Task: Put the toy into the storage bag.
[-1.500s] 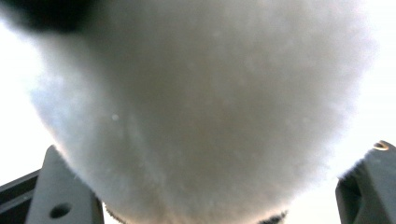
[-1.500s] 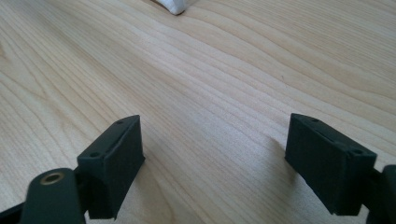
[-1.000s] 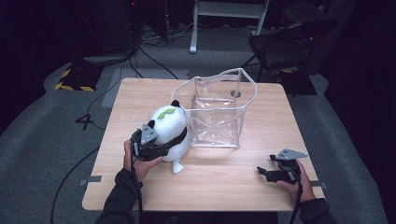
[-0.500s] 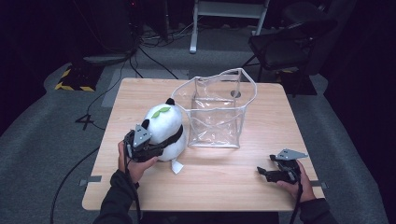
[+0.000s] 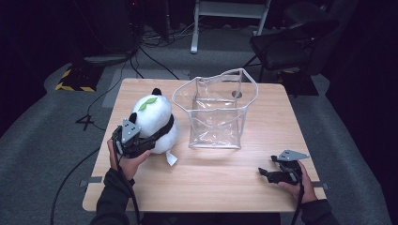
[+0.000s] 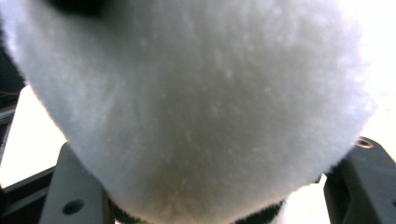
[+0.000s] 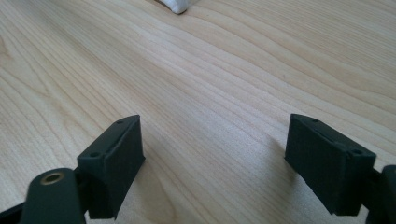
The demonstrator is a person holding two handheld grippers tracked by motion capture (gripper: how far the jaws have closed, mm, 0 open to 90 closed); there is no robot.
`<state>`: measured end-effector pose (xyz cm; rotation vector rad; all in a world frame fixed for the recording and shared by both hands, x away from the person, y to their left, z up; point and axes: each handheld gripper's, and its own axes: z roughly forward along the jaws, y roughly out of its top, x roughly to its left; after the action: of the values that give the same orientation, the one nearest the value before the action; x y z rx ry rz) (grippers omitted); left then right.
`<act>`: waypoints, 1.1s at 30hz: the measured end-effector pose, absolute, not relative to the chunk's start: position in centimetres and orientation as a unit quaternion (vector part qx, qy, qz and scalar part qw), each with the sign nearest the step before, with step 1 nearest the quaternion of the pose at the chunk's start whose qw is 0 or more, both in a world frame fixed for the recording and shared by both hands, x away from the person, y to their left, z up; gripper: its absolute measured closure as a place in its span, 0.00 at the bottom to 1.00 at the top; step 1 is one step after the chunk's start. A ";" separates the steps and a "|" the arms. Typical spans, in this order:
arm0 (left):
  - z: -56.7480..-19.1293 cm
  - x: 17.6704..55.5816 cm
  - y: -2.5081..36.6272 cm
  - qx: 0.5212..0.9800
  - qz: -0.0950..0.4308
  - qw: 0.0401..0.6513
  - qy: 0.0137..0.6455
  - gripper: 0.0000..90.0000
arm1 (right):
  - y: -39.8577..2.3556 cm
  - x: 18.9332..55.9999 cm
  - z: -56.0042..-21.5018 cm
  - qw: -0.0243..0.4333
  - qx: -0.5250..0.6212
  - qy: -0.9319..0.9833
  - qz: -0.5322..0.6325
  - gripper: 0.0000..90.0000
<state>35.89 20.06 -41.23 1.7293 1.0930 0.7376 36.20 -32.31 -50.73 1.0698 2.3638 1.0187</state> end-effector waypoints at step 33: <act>-34.2 40.5 21.5 0.646 0.343 0.497 0.466 0.36 | -32.3 36.2 -50.7 0.175 0.379 0.834 0.360 0.21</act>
<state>40.47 21.54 -34.25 1.5648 1.1287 0.8296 36.18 -32.31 -50.74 1.0728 2.3638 1.0199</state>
